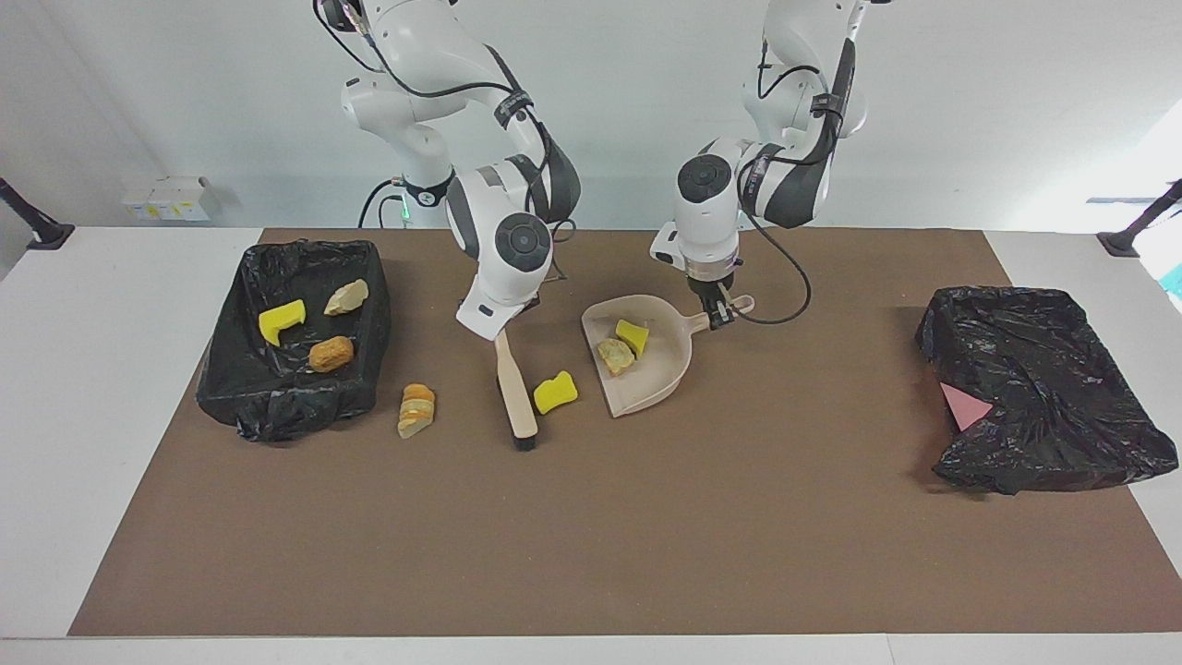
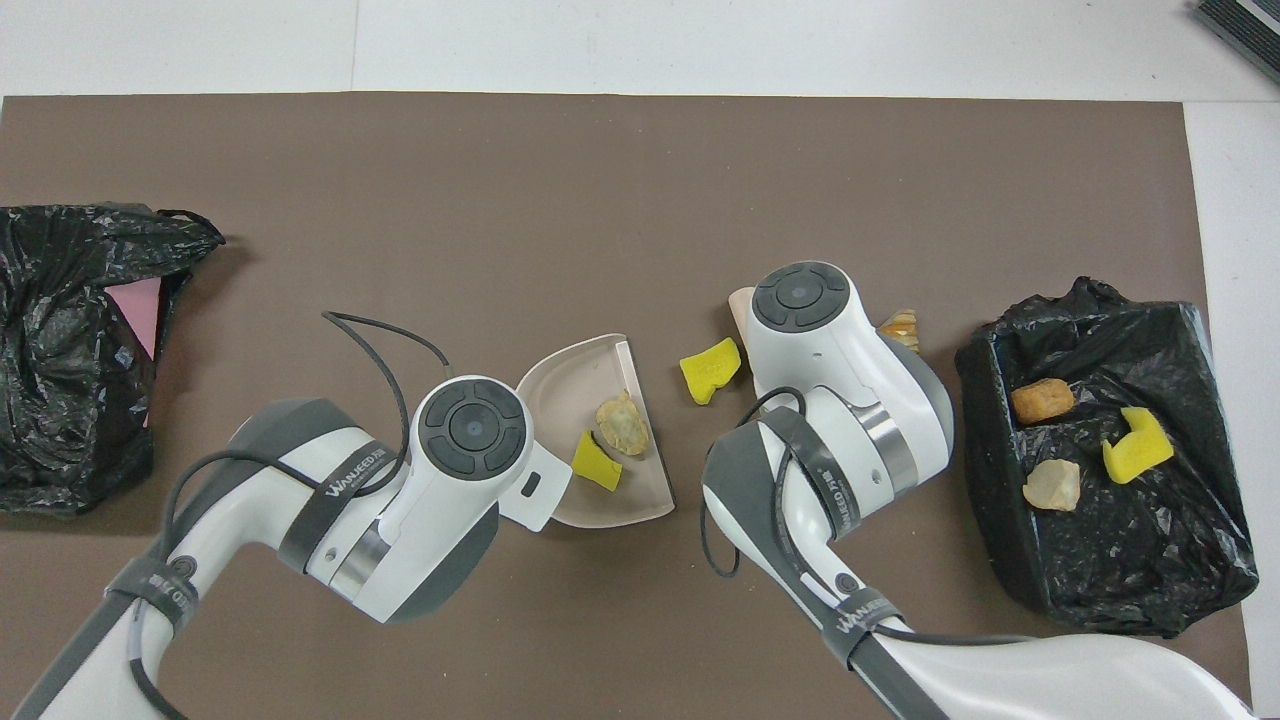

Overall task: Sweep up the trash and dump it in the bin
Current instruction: 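Brush the yellow sponge pieces into the dustpan with the right gripper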

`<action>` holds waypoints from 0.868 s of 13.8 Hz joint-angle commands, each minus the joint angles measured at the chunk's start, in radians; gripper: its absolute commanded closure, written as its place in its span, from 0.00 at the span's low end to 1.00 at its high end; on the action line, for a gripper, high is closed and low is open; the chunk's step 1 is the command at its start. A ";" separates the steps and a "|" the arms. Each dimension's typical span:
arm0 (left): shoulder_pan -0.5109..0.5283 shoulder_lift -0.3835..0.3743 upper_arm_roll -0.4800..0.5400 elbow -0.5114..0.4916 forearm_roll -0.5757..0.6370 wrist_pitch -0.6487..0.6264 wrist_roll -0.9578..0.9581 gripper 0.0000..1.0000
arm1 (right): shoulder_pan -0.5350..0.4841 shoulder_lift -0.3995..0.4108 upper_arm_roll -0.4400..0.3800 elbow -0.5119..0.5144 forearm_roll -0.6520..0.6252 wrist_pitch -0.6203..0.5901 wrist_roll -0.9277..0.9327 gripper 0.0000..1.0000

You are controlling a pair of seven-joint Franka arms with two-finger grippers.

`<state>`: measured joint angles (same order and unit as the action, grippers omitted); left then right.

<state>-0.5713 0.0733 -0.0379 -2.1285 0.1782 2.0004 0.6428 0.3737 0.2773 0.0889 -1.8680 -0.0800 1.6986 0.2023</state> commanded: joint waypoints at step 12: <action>-0.013 0.003 -0.002 -0.037 -0.006 0.132 -0.048 1.00 | 0.162 -0.026 0.005 0.033 0.184 -0.145 0.029 1.00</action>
<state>-0.5860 0.0815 -0.0427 -2.1464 0.1780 2.0703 0.6016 0.5562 0.2587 0.0943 -1.8508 0.0749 1.5776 0.2308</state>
